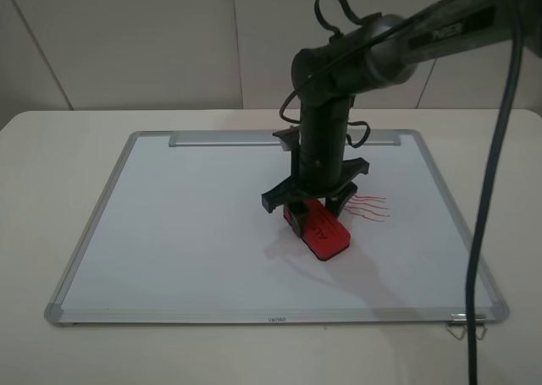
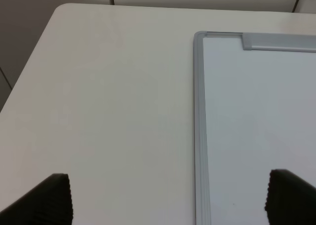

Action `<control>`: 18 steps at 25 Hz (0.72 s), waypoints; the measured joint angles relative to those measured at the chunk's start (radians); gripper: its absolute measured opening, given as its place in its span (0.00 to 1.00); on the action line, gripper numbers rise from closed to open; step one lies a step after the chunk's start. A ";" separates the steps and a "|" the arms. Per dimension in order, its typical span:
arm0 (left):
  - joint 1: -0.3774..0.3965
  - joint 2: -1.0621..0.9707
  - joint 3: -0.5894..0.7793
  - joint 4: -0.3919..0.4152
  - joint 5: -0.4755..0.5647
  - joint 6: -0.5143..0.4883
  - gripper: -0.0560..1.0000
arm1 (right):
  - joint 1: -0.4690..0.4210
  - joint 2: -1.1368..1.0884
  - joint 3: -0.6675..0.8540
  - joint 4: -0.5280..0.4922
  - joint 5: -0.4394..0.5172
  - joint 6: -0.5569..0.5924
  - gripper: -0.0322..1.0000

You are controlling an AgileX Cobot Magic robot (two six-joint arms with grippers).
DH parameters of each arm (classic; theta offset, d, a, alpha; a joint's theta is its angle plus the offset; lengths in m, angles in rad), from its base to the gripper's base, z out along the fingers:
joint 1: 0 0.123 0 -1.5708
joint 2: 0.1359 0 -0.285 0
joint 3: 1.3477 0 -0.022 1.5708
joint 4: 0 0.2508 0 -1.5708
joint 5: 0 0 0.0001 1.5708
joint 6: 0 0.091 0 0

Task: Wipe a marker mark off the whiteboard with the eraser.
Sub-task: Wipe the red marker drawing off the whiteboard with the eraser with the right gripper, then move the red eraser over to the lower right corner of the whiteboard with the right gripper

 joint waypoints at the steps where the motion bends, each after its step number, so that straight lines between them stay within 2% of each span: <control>1: 0.000 0.000 0.000 0.000 0.000 0.000 0.79 | 0.000 -0.018 0.004 0.003 0.011 0.000 0.51; 7: 0.000 0.000 0.000 0.000 0.000 0.000 0.79 | 0.003 -0.188 0.013 0.030 0.038 0.000 0.51; 10: 0.000 0.000 0.000 0.000 0.000 0.000 0.79 | -0.002 -0.258 0.076 0.021 0.024 0.008 0.51; 18: 0.000 0.000 0.000 0.000 0.000 0.000 0.79 | -0.110 -0.452 0.410 -0.037 -0.155 0.139 0.51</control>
